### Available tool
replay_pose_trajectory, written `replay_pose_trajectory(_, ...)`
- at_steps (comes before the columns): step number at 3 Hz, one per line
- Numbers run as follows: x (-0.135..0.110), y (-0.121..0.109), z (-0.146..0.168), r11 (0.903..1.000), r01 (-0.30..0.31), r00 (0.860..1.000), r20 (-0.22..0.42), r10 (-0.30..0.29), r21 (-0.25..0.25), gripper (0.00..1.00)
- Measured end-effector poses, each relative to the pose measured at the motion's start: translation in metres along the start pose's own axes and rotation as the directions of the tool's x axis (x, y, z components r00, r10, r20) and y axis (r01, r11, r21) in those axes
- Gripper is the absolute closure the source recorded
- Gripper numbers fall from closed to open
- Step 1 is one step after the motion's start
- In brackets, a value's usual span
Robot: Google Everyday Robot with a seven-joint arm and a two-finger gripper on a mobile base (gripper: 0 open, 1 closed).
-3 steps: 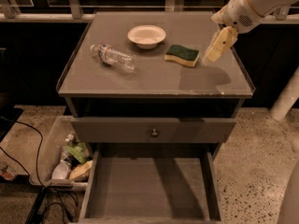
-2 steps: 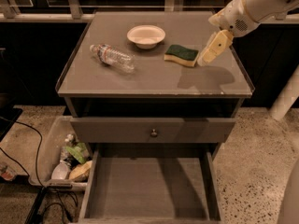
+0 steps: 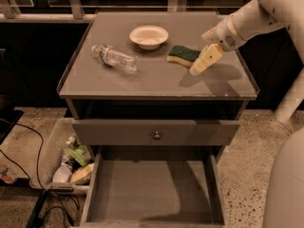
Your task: Place sponge into middle drawer
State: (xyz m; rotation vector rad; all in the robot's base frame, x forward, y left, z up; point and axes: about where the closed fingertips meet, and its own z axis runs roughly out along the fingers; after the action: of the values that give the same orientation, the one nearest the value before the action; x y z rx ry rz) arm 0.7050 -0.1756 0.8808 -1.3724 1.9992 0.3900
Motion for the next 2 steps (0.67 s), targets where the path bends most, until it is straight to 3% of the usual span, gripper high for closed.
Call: replay_pose_trajectory(2,0.013,-0.017,0.045,0.9964,-0.071,0.997,0.025,0.073,-0.046,0.00)
